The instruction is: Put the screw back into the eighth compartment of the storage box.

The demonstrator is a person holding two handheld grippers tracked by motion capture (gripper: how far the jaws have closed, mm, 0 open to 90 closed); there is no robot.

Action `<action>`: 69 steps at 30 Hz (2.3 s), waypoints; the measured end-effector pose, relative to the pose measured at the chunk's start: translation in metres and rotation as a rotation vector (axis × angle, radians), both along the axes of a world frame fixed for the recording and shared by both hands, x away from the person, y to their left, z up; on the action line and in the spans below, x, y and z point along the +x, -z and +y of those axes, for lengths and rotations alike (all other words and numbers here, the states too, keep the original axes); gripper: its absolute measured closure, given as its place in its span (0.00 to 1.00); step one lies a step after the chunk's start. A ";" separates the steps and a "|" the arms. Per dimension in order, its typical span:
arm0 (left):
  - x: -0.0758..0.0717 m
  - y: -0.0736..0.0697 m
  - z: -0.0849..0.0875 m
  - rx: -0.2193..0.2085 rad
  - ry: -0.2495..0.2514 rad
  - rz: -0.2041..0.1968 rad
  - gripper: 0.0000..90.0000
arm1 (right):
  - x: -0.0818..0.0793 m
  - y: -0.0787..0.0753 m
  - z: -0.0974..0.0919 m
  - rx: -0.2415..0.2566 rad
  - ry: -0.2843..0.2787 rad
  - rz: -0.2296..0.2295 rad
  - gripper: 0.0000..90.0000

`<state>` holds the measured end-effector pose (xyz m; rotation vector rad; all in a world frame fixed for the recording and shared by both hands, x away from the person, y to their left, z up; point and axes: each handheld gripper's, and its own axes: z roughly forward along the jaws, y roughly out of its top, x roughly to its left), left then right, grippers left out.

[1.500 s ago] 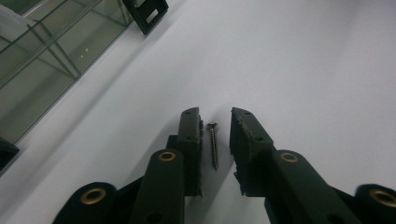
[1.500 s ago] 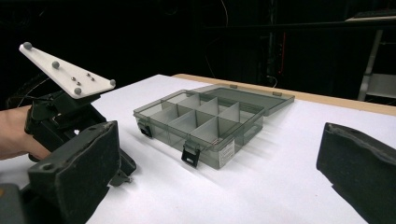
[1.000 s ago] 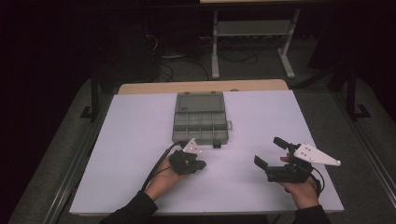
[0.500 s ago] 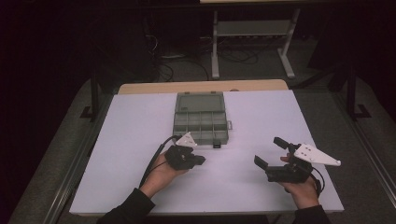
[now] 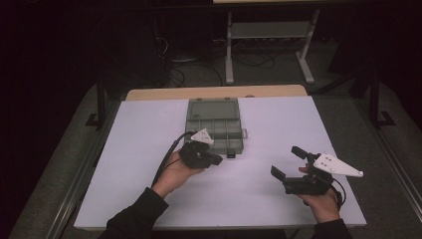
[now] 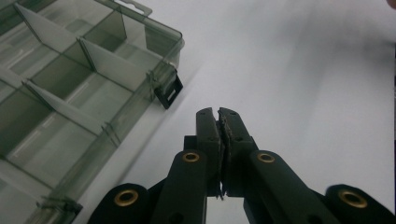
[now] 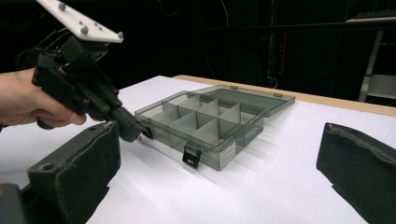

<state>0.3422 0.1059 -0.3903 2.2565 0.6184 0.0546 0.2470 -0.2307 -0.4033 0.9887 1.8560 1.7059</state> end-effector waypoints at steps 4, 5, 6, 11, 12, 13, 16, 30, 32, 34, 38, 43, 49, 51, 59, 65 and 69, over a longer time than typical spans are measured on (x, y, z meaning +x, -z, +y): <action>0.009 -0.006 -0.004 0.011 0.007 -0.009 0.98 | 0.000 0.000 0.000 0.000 0.000 0.000 0.00; 0.011 -0.008 -0.006 0.008 0.002 -0.010 0.98 | 0.000 0.000 0.000 -0.001 0.000 0.000 0.00; 0.013 -0.009 -0.007 0.006 0.001 -0.010 0.98 | 0.000 0.000 0.000 0.000 0.000 0.000 0.00; 0.025 -0.012 -0.014 0.029 0.012 -0.023 0.98 | 0.000 0.000 0.000 0.002 0.000 0.002 0.00; 0.027 -0.013 -0.017 0.016 -0.003 -0.020 0.98 | 0.000 0.000 0.000 0.003 0.000 0.002 0.00; 0.029 -0.013 -0.018 0.026 0.001 -0.021 0.98 | 0.000 0.000 0.000 0.003 0.000 0.003 0.00; 0.034 -0.014 -0.022 0.033 0.005 -0.031 0.98 | 0.000 0.000 0.000 0.003 -0.002 0.001 0.00; 0.066 -0.001 -0.053 0.054 -0.031 -0.030 0.98 | 0.000 0.001 -0.001 0.006 -0.006 0.007 0.00; 0.069 0.003 -0.055 0.058 -0.033 -0.025 0.98 | 0.000 0.001 -0.001 0.010 -0.006 0.004 0.00; 0.072 0.006 -0.058 0.056 -0.038 -0.021 0.98 | 0.000 0.001 -0.002 0.012 -0.007 0.005 0.00; 0.077 0.011 -0.061 0.067 -0.036 -0.012 0.98 | 0.000 0.002 -0.002 0.017 -0.009 0.007 0.00; 0.080 0.013 -0.063 0.067 -0.048 -0.020 0.97 | 0.000 0.002 -0.002 0.015 -0.014 0.006 0.00; 0.079 0.009 -0.060 0.027 -0.083 -0.033 0.72 | 0.000 0.002 -0.001 0.016 -0.016 0.010 0.00; 0.079 0.007 -0.058 0.025 -0.079 -0.036 0.63 | 0.000 0.002 -0.001 0.015 -0.015 0.010 0.00; 0.068 -0.004 -0.046 -0.006 -0.073 -0.065 0.29 | 0.001 0.001 -0.001 0.014 -0.011 0.006 0.00; 0.050 -0.012 -0.028 -0.036 -0.060 -0.086 0.15 | 0.001 0.002 -0.001 0.008 -0.012 0.008 0.00; 0.038 -0.016 -0.014 -0.069 -0.062 -0.105 0.10 | 0.000 0.002 -0.001 0.005 -0.013 0.007 0.00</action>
